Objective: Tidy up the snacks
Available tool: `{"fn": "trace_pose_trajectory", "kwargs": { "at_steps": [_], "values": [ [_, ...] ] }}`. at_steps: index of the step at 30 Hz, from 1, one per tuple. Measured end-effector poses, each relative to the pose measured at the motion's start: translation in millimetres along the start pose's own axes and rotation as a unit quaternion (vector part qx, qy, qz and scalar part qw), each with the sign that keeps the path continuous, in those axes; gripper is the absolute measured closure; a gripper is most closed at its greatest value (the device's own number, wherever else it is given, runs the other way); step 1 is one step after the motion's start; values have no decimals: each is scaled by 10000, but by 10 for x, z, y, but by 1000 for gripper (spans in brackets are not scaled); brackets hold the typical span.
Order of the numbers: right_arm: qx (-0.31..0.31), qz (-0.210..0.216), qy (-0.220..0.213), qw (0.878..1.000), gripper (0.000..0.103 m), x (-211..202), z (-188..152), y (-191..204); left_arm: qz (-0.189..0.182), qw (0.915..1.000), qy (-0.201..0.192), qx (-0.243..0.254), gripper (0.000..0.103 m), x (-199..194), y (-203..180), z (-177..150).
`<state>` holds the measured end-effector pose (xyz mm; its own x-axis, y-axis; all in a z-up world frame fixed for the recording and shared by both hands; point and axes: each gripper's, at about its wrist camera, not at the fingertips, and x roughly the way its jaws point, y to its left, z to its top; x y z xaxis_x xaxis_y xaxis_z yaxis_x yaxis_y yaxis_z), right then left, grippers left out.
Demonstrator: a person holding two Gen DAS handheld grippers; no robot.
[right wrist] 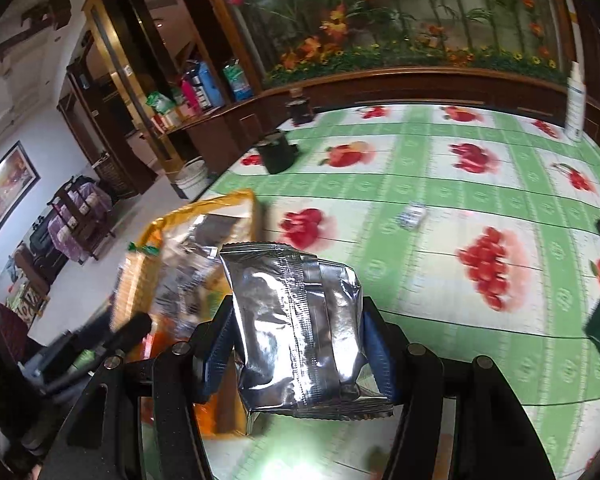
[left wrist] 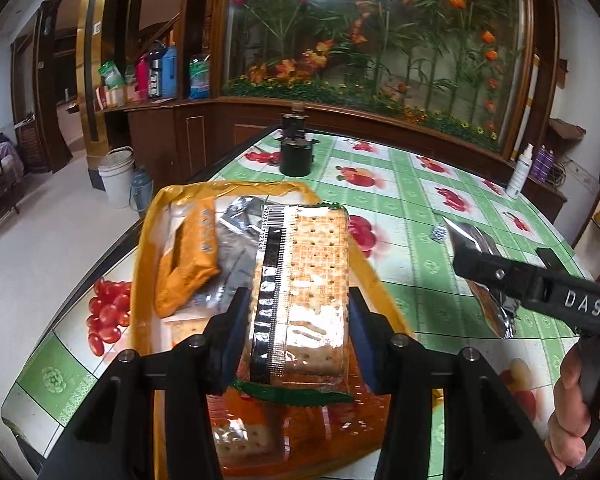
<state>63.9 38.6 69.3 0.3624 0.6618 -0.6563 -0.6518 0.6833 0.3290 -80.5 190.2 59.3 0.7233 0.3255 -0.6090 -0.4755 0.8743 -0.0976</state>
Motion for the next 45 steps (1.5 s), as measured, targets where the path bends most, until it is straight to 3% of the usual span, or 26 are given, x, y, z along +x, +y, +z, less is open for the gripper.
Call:
{"fn": "trace_pose_trajectory", "kwargs": {
  "at_steps": [11, 22, 35, 45],
  "values": [
    [-188, 240, 213, 9993, 39, 560, 240, 559, 115, 9997, 126, -160, 57, 133, 213, -74],
    [-313, 204, 633, 9973, 39, 1111, 290, 751, 130, 9993, 266, -249, 57, 279, 260, -71],
    [-462, -9, 648, 9968, 39, 1199, 226, 770, 346, 9990, 238, -152, 57, 376, 183, -50],
    [-520, -146, 597, 9968, 39, 1197, 204, 813, 320, 9980, 126, -523, 57, 361, 267, -59]
  ]
}}
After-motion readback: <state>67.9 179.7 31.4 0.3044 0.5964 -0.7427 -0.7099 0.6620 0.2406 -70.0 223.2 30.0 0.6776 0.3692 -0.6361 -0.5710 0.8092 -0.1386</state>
